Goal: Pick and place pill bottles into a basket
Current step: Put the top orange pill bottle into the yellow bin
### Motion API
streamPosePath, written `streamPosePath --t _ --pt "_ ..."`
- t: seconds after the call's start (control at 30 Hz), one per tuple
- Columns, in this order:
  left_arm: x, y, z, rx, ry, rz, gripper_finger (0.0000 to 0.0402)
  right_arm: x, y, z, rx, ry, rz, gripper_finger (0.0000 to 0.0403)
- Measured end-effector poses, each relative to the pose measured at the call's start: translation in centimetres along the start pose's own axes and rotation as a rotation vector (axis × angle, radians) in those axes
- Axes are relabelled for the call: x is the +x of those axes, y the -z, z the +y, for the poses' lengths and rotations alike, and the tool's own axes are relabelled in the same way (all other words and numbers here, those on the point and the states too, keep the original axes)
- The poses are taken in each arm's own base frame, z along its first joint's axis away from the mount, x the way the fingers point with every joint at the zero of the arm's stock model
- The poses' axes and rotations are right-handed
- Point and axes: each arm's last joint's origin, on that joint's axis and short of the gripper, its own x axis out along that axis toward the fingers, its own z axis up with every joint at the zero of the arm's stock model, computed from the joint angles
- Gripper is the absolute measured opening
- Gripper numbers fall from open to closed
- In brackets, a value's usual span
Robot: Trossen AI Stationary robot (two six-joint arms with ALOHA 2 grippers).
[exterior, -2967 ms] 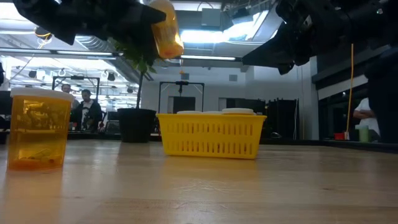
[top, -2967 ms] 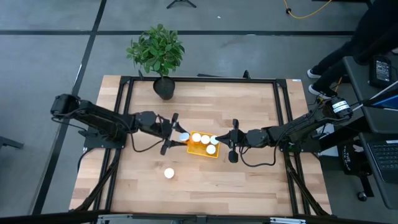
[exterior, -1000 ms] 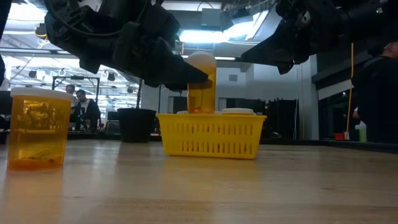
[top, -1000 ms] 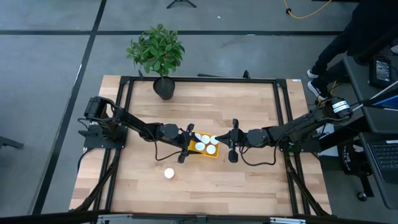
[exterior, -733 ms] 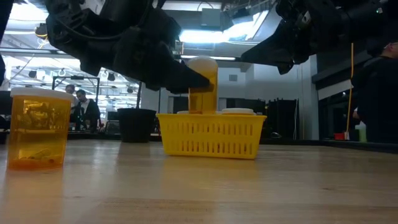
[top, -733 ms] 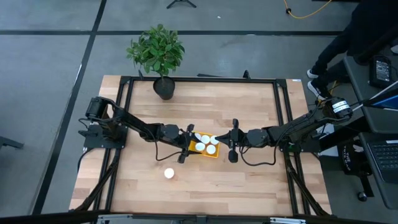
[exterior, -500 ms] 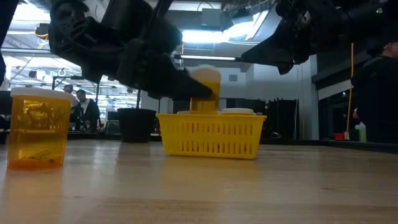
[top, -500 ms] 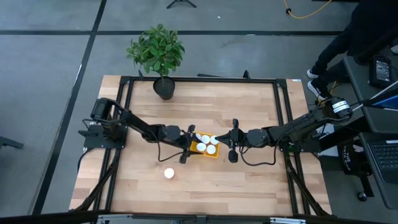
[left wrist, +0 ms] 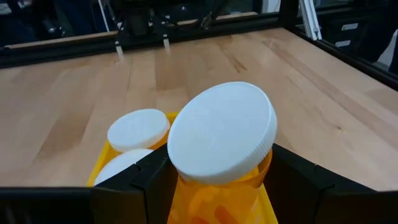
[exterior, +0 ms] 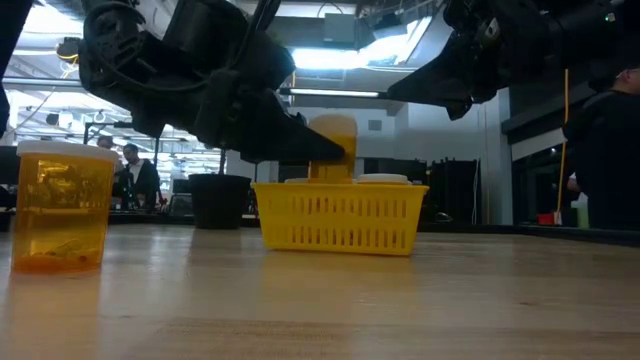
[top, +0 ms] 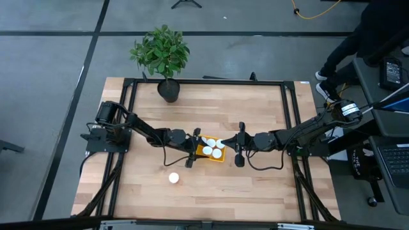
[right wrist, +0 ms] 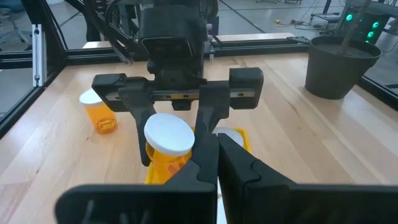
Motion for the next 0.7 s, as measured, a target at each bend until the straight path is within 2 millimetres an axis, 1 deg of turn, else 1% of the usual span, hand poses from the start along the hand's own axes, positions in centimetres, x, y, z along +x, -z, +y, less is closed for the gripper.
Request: streamPosePath --t 0.7 --pt "0.00 0.03 0.05 -0.019 -0.014 0.004 0.0210 0.01 0.01 0.00 0.000 0.000 0.000 0.0004"
